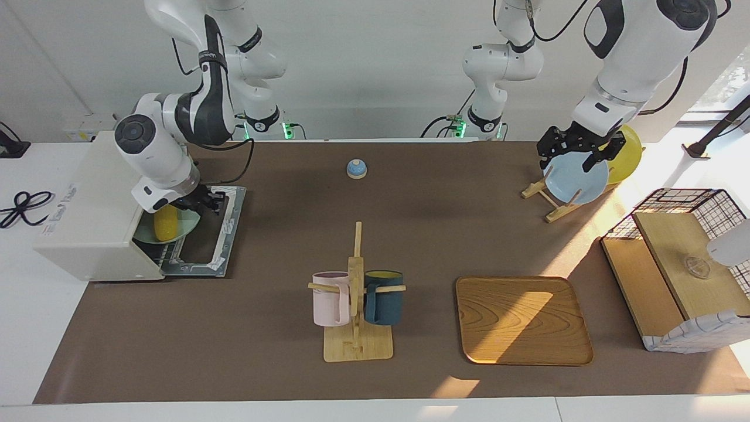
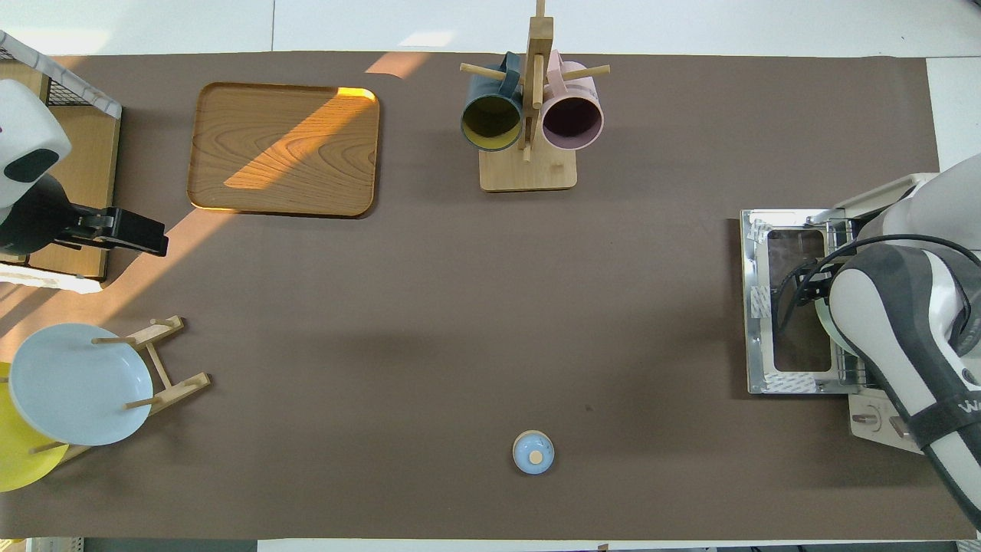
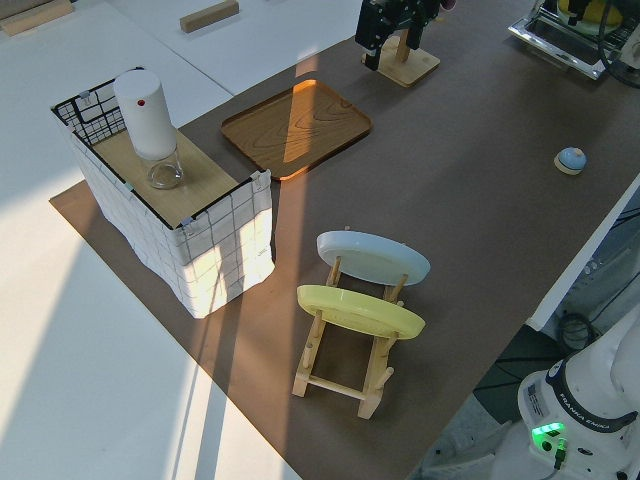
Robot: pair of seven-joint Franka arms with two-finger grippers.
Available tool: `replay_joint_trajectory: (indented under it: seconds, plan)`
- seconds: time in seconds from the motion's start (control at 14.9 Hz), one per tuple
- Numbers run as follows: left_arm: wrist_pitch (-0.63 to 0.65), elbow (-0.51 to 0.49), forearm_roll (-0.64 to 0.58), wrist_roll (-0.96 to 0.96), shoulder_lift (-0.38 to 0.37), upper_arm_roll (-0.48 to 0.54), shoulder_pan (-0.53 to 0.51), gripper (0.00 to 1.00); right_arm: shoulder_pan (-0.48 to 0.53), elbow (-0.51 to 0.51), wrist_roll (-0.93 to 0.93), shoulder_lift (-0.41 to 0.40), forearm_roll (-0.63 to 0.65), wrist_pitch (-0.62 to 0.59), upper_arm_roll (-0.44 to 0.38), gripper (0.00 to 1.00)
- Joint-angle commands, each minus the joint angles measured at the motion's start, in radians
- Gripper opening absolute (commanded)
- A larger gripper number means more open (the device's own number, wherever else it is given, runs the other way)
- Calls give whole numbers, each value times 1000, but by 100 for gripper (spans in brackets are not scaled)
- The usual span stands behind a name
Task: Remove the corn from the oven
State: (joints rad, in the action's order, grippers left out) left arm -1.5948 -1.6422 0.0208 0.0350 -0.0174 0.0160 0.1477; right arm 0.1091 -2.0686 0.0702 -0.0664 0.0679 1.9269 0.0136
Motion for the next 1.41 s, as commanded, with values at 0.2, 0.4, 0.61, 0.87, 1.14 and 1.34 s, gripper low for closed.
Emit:
replay_joint_trajectory:
  seconds: [0.2,0.4,0.61,0.87,1.14,1.34]
  plan:
    - [9,-18,-19,11,-24,-7,-10,100,49,-106,97,43,16,99,8,39]
    - [9,-18,-19,12,-24,-7,-10,100,55,-110,151,43,16,107,8,0]
    - [9,-18,-19,11,-24,-7,-10,100,15,-93,145,37,18,107,12,0]
    - [9,-18,-19,12,-24,-7,-10,100,-170,-30,4,19,52,83,12,0]
    - [9,-18,-19,13,-24,-7,-10,100,-371,53,-249,-22,98,32,16,0]
    - [9,-18,-19,13,-24,-4,-11,100,-491,168,-392,-88,98,-47,17,0]
